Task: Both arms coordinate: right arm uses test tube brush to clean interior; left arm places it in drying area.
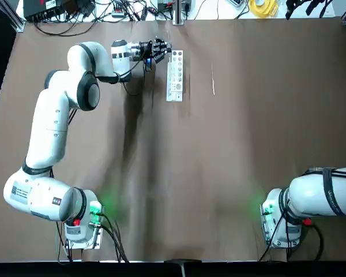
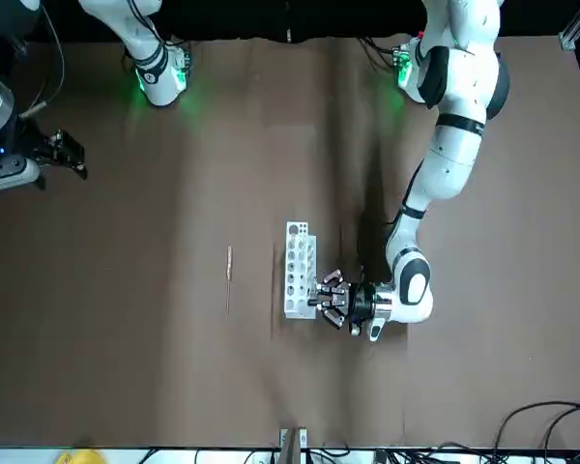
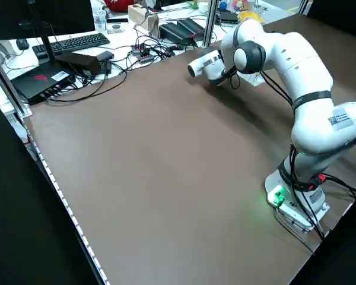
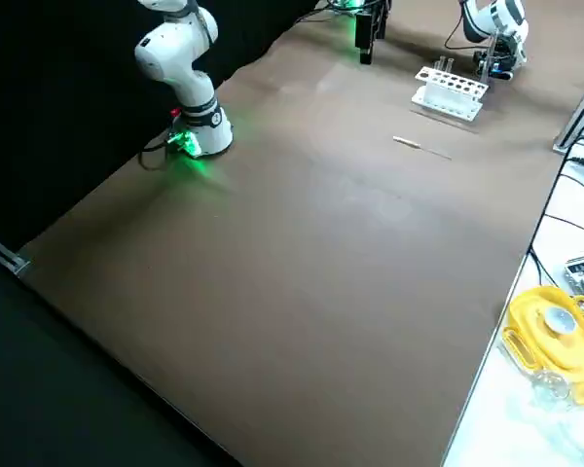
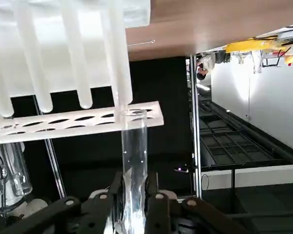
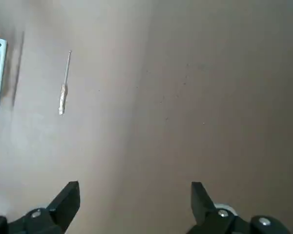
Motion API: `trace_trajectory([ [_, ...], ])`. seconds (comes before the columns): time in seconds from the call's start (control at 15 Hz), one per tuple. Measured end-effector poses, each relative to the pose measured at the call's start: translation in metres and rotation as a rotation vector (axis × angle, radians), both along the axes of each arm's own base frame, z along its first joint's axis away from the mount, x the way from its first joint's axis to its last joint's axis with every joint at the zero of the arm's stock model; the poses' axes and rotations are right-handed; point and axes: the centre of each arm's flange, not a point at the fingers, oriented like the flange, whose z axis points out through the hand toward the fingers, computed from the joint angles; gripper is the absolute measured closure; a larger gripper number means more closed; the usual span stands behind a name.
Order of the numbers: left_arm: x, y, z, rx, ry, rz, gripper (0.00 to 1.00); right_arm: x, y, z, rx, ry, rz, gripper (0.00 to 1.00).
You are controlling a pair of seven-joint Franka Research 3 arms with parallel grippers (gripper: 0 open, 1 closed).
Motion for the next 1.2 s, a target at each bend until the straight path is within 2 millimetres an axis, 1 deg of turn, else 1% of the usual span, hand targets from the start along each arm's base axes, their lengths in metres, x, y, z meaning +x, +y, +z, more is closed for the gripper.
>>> trace_trajectory([
  [0.2, 0.0000, 0.0000, 0.0000, 0.000, -0.010, 0.001, 0.77, -0.0002, 0.0034, 0.0000, 0.000, 0.000, 0.006, 0.00],
  [0.73, -0.0030, -0.0042, -0.0034, 0.000, -0.015, -0.004, 0.77, -0.0003, 0.0035, 0.0000, 0.000, 0.000, 0.007, 0.00],
  [1.2, -0.0030, -0.0040, -0.0039, 0.001, -0.015, -0.004, 0.77, -0.0003, 0.0046, 0.0001, 0.000, 0.000, 0.009, 0.00],
])
